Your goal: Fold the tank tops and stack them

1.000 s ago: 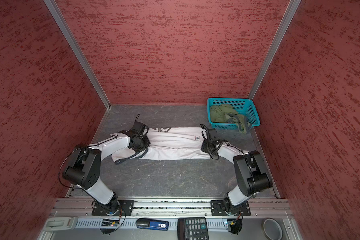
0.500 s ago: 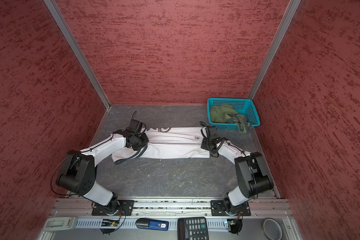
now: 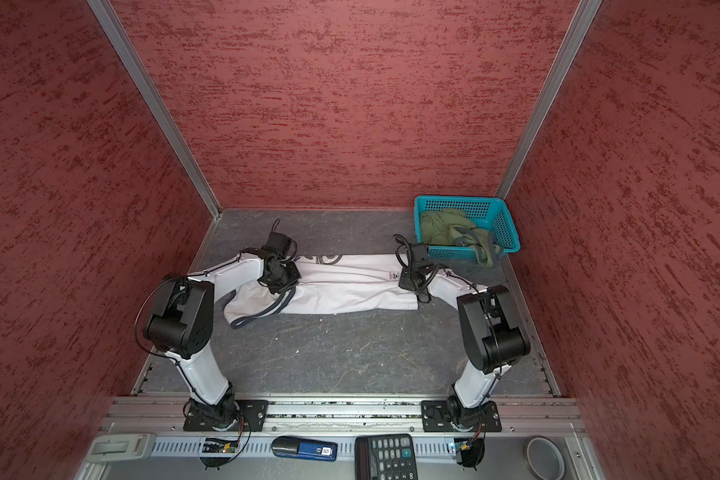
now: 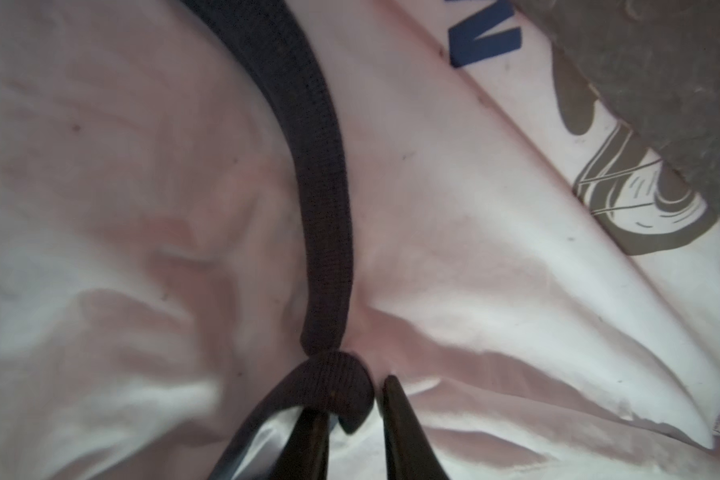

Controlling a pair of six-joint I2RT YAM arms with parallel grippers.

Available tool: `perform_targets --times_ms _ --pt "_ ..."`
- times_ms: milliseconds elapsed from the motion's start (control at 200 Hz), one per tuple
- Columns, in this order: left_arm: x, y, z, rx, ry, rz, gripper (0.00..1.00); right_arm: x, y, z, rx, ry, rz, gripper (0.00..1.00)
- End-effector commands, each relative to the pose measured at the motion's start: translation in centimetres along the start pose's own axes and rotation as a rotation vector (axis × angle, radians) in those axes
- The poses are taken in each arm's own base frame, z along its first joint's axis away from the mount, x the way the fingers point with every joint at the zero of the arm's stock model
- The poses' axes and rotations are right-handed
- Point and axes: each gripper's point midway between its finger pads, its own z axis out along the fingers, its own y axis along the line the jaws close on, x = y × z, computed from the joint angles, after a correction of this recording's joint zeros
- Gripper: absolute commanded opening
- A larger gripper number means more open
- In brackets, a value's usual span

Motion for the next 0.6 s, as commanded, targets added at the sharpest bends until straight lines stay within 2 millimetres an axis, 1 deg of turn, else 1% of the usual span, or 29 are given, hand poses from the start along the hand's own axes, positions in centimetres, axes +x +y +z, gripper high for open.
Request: perform_targets --times_ms 0,50,95,215,296,371,406,456,511,596 --pt "-1.2 0.2 -1.0 -0.021 -0.038 -0.001 0.39 -2.2 -0.4 -0.6 0.055 -0.06 -0.022 0.33" --pt "-1.6 0.3 -1.8 -0.029 -0.061 0.0 0.45 -2.6 -0.7 -1.2 0.078 -0.073 -0.03 0.39" --pt "-2.0 0.2 -2.7 -0.029 -0.09 0.004 0.48 -3.2 -0.7 -2.1 0.084 -0.095 -0.037 0.43" --pt "-2.2 0.1 -5.6 -0.049 -0.18 0.047 0.61 -3.7 -0.3 -4.4 0.073 -0.119 -0.055 0.5" --pt "-1.6 -0.3 -7.1 -0.051 -0.228 0.089 0.67 -3.2 0.4 -5.7 0.057 -0.122 -0.075 0.54" --pt "-0.4 -1.0 -7.9 -0.045 -0.247 0.126 0.68 -2.2 1.6 -6.4 0.032 -0.109 -0.095 0.55" --pt "0.2 -1.5 -8.0 -0.031 -0.248 0.142 0.68 -1.5 2.3 -6.5 0.011 -0.099 -0.102 0.56" --pt "1.6 -2.9 -7.4 0.02 -0.219 0.176 0.68 -0.3 3.7 -6.3 -0.041 -0.077 -0.112 0.56" --pt "2.8 -3.9 -6.4 0.063 -0.174 0.189 0.67 1.0 5.5 -6.0 -0.113 -0.045 -0.114 0.56" --pt "3.5 -5.1 -4.5 0.086 -0.127 0.202 0.65 2.3 7.5 -5.1 -0.189 -0.004 -0.107 0.56"
